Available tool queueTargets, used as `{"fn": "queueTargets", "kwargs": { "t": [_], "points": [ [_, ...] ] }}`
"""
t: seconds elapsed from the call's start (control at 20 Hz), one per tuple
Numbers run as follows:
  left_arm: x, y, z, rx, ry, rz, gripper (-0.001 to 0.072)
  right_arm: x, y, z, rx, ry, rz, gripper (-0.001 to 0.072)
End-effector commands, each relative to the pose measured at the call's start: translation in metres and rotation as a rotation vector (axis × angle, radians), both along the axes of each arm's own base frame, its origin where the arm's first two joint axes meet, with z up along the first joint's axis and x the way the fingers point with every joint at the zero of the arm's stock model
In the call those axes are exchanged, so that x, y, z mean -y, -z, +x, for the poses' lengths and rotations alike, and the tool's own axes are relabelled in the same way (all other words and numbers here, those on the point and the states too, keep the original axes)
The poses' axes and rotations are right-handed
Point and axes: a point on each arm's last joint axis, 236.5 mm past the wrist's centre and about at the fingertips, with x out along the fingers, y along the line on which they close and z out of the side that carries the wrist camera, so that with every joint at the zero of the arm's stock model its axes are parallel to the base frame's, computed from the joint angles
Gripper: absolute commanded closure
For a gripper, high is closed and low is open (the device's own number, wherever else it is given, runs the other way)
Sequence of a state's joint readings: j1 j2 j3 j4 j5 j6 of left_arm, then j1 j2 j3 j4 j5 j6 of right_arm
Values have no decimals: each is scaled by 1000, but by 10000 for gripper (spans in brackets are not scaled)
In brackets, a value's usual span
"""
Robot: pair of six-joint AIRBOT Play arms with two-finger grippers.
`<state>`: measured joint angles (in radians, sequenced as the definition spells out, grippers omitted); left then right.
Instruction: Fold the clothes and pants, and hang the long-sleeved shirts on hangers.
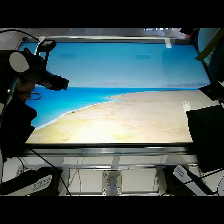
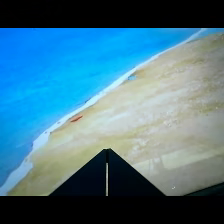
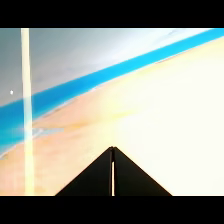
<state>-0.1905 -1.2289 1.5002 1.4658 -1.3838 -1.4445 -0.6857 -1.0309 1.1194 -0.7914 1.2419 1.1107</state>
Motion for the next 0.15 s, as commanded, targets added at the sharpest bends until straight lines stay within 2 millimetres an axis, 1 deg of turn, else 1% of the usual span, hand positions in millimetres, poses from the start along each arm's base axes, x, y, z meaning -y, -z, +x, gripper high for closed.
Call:
{"fn": "queueTargets", "kwargs": {
  "t": [0.0, 0.1],
  "points": [
    [0, 0, 0, 0, 0, 0, 688, -7, 3, 1, -10, -28, -24, 670],
    [0, 0, 0, 0, 0, 0, 688, -7, 3, 1, -10, -28, -24, 670]
  ]
}}
